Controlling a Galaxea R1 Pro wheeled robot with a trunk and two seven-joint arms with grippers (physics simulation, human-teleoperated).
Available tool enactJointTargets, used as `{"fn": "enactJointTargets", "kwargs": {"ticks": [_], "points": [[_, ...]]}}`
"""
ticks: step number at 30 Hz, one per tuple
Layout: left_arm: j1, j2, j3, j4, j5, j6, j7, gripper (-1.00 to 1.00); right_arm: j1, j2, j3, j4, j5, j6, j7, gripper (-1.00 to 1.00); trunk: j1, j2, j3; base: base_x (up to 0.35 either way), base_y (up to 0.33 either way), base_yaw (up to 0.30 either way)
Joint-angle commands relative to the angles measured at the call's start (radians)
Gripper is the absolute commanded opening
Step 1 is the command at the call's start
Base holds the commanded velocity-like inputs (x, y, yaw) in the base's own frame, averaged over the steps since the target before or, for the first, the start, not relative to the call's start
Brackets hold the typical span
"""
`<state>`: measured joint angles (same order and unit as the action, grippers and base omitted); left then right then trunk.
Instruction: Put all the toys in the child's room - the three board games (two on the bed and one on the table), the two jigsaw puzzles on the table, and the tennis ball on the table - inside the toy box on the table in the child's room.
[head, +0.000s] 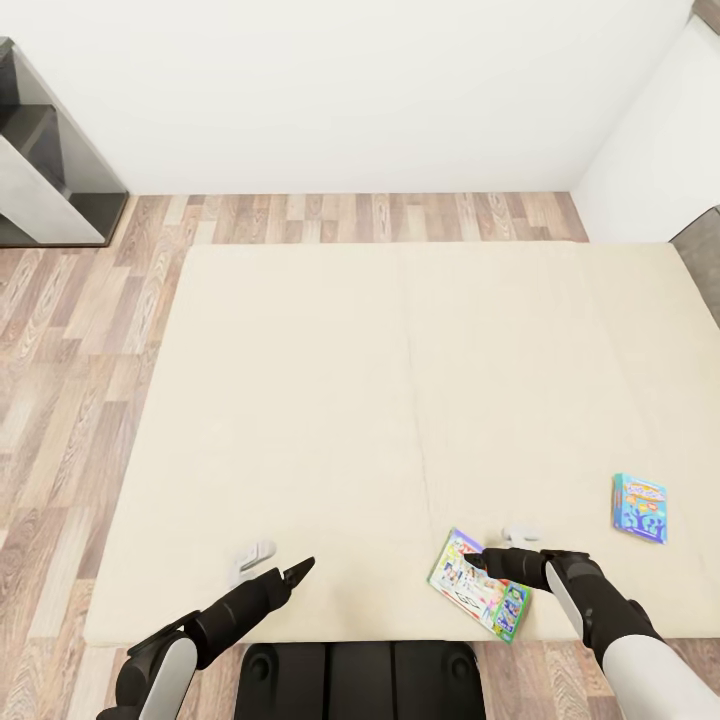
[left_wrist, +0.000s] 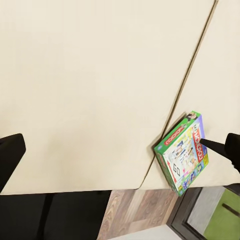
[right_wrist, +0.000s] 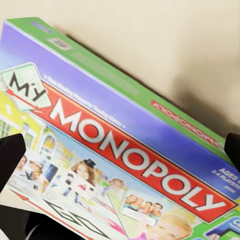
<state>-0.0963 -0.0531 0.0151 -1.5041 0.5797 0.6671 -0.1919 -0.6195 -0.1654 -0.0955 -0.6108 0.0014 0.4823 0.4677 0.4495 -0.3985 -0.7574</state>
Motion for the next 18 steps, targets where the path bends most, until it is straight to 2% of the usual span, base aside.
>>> {"fn": "enactJointTargets", "kwargs": {"ticks": [1, 18], "points": [[0.0, -0.001, 0.002, -0.001, 0.003, 0.006, -0.001, 1.0, 0.0, 0.001, -0.004, -0.001, 0.0, 0.007, 0.005, 1.0, 0.001, -0.002, -0.001, 0.0, 0.008, 0.0], [0.0, -0.001, 0.001, -0.001, 0.003, 0.007, -0.001, 1.0, 0.0, 0.003, -0.003, 0.0, 0.002, 0.007, 0.003, 1.0, 0.001, -0.002, -0.001, 0.0, 0.003, 0.0]]}}
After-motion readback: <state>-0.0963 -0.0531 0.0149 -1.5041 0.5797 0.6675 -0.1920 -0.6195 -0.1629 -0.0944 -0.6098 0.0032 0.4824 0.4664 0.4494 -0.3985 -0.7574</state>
